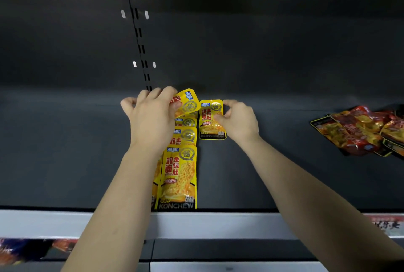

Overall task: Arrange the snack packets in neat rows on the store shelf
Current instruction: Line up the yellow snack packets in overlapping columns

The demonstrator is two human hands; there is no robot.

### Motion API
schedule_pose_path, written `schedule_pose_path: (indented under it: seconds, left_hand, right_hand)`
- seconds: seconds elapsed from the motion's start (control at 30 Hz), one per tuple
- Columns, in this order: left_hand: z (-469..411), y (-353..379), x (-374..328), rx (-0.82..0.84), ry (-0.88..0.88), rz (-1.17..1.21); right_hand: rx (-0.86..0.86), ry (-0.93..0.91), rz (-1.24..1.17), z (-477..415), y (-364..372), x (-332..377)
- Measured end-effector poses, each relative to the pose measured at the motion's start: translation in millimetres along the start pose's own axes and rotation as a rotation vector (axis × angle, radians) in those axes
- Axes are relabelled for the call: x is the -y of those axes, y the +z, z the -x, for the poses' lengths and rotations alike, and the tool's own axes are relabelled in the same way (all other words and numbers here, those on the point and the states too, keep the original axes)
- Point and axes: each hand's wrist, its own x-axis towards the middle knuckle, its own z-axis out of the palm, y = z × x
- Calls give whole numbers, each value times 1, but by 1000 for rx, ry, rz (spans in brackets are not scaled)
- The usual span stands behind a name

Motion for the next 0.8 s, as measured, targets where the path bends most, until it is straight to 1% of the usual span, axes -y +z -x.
schedule_pose_path:
  seconds: [0.23, 0.3, 0.4, 0.5, 0.57, 0.63, 0.73, 0.8]
  left_hand:
    - [1, 0, 0, -21, 4, 38]
    - [2, 0, 0, -37, 12, 53]
    - [2, -2, 0, -70, 7, 96]
    - [3, -4, -2, -97, -12, 168]
    - [3, -5, -3, -99, -22, 214]
    - [4, -7, -4, -89, -22, 294]
    - [5, -14, -8, -66, -3, 568]
    - [6, -20, -14, -53, 26, 678]
  right_hand:
    - [-49, -33, 96, -2, 7, -6]
    - [-67, -24, 67, -2, 8, -8]
    - [-80, -22, -66, -4, 4, -10]
    - [-78, -90, -214, -5, -3, -13]
    - [-46, -134, -359, 0, -10, -8]
    - [44, -202, -504, 6, -17, 2]
    - [208, -312, -701, 17, -24, 17]
    - [278, -349, -789, 23, -25, 23]
